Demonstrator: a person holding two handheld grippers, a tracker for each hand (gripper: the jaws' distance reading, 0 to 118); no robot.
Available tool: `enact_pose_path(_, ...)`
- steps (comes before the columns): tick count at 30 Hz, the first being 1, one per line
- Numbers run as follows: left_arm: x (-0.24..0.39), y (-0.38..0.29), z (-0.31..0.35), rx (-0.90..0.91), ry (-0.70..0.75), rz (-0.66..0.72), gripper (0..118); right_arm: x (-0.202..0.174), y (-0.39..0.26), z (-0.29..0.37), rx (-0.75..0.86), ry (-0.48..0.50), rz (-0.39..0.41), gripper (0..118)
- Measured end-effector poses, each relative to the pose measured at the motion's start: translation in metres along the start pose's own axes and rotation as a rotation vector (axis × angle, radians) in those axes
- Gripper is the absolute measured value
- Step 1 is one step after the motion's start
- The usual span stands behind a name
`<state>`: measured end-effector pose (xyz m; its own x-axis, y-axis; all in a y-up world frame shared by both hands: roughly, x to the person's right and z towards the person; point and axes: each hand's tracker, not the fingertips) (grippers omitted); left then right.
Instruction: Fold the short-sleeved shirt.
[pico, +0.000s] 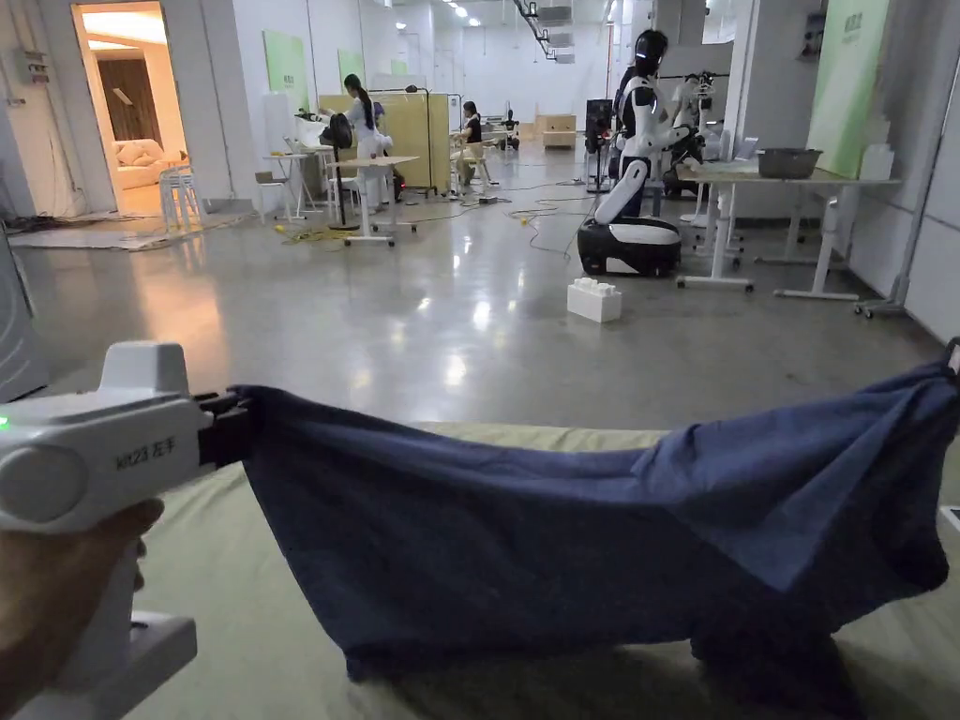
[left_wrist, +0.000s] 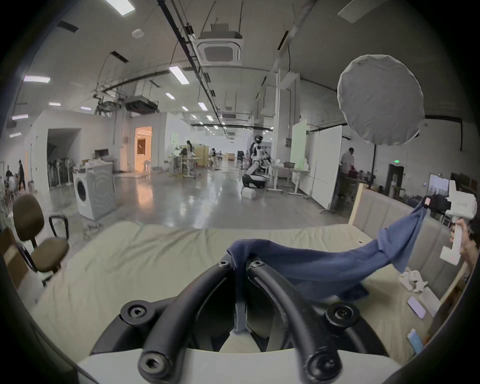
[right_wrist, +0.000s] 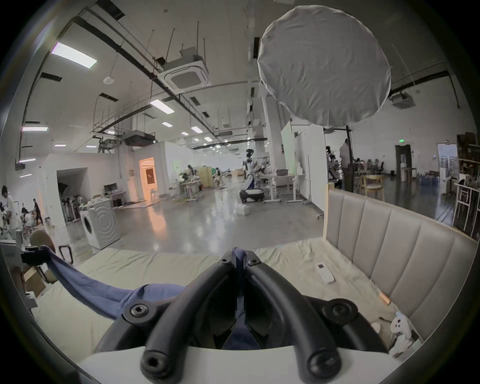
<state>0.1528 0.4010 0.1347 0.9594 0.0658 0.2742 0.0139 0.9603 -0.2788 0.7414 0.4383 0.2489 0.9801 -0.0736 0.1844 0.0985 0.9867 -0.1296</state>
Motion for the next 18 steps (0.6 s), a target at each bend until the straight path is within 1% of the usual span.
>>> enact_pose_path(1,-0.002,-0.015,0.010,-0.019,-0.029,0.049,7,0.002,-0.011,0.009,-0.003,0.003,0.003,4)
enact_pose_path(2,-0.004,-0.031,0.021,-0.052,-0.042,0.068,7,0.009,-0.030,0.025,-0.010,0.030,0.007,4)
enact_pose_path(3,-0.006,-0.046,0.031,-0.078,-0.053,0.094,7,0.006,-0.043,0.038,-0.015,0.058,0.014,4)
enact_pose_path(4,-0.009,-0.066,0.045,-0.077,-0.061,0.124,7,0.009,-0.061,0.052,-0.056,0.058,0.018,4)
enact_pose_path(6,-0.010,-0.104,0.064,-0.109,-0.047,0.136,7,0.015,-0.095,0.077,-0.086,0.056,-0.005,4)
enact_pose_path(8,-0.011,-0.146,0.086,-0.135,-0.068,0.144,7,0.020,-0.133,0.108,-0.135,0.041,-0.017,4)
enact_pose_path(10,-0.009,-0.187,0.107,-0.183,-0.076,0.137,7,0.028,-0.172,0.138,-0.191,0.055,-0.090,4)
enact_pose_path(11,-0.008,-0.203,0.115,-0.181,-0.073,0.148,7,0.032,-0.187,0.148,-0.204,0.043,-0.138,4)
enact_pose_path(12,-0.017,-0.224,0.121,-0.195,-0.093,0.215,7,0.035,-0.205,0.161,-0.235,0.039,-0.192,4)
enact_pose_path(13,-0.019,-0.242,0.128,-0.224,-0.112,0.249,7,0.038,-0.221,0.171,-0.274,0.052,-0.225,4)
enact_pose_path(15,-0.019,-0.269,0.140,-0.265,-0.100,0.236,7,0.042,-0.245,0.188,-0.313,0.016,-0.251,4)
enact_pose_path(16,-0.020,-0.279,0.148,-0.274,-0.100,0.241,7,0.044,-0.254,0.194,-0.354,0.015,-0.248,4)
enact_pose_path(18,-0.025,-0.290,0.156,-0.310,-0.109,0.237,7,0.046,-0.268,0.205,-0.358,-0.018,-0.252,4)
